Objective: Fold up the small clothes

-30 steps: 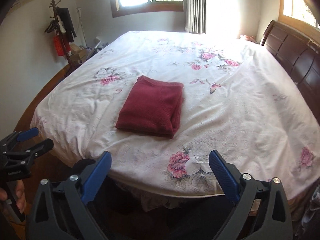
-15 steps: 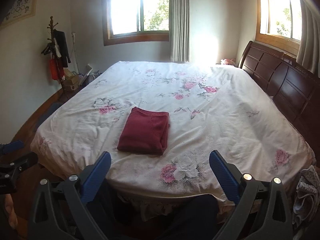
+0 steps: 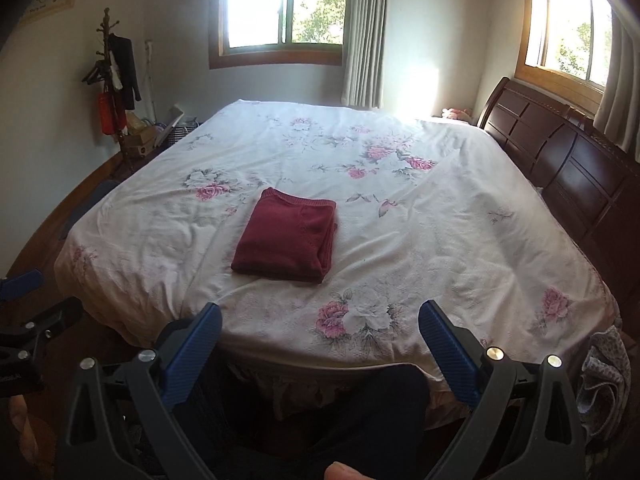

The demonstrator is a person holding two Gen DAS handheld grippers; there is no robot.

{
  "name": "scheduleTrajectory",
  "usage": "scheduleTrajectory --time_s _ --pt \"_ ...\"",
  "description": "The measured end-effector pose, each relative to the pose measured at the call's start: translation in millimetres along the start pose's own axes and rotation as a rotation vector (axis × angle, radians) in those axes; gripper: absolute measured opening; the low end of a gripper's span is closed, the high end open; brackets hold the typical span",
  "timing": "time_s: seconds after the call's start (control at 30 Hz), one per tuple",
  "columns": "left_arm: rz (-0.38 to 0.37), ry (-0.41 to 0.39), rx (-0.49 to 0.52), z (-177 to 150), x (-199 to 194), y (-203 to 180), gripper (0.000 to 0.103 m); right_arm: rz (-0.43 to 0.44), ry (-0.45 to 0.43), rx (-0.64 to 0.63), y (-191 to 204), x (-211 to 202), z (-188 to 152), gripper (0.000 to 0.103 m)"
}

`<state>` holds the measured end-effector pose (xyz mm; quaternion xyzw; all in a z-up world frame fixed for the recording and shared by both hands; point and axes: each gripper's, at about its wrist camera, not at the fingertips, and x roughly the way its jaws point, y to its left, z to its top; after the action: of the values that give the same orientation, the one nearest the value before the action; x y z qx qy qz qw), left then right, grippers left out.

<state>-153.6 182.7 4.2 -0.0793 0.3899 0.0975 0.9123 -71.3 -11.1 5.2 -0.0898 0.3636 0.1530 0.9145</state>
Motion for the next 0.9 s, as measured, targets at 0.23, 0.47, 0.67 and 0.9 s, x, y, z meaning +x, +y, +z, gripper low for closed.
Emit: scheduleTrajectory --time_s 0.23,0.47,0.67,0.9 --pt "0.019 0.003 0.006 8 3 2 0.1 0.022 -0.003 0.016 1 4 4 0.099" --pt "0.03 0.003 -0.007 16 9 5 0.1 0.032 -0.021 -0.005 8 8 6 0.099" --pt "0.037 0.003 -0.008 18 11 5 0.1 0.05 -0.006 -0.01 9 16 5 0.099" --pt "0.036 0.006 -0.009 20 13 7 0.1 0.045 -0.001 -0.01 8 19 5 0.099"
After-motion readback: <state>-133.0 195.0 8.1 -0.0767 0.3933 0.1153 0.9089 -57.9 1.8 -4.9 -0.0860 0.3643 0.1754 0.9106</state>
